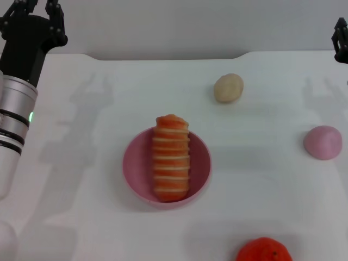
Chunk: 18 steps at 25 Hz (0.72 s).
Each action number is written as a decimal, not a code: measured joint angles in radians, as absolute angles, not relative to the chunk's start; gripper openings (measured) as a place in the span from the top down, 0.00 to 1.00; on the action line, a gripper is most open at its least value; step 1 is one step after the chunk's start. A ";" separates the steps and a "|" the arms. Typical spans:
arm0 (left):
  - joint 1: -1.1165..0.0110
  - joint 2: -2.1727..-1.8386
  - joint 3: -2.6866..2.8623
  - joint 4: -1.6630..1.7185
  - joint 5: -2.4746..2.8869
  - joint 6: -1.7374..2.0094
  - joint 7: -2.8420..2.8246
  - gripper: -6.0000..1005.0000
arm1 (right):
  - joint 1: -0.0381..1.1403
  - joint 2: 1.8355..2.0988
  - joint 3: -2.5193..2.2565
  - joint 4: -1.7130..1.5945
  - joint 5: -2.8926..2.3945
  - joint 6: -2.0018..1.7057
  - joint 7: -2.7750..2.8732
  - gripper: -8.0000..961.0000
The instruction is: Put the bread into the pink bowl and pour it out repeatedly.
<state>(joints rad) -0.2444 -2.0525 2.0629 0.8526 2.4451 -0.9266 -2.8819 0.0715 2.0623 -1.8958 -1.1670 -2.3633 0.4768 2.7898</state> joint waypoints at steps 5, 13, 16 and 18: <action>-0.249 -2.053 2.060 0.848 2.445 -0.928 -2.881 0.71 | 0.073 2.063 -1.883 -1.161 -2.364 0.478 2.788 0.53; -0.253 -2.054 2.061 0.827 2.445 -0.928 -2.880 0.71 | 0.075 2.062 -1.868 -1.140 -2.365 0.479 2.785 0.53; -0.257 -2.055 2.061 0.823 2.445 -0.928 -2.880 0.71 | 0.075 2.063 -1.867 -1.140 -2.365 0.480 2.785 0.53; -0.260 -2.055 2.062 0.821 2.447 -0.928 -2.880 0.71 | 0.075 2.064 -1.867 -1.140 -2.365 0.480 2.784 0.53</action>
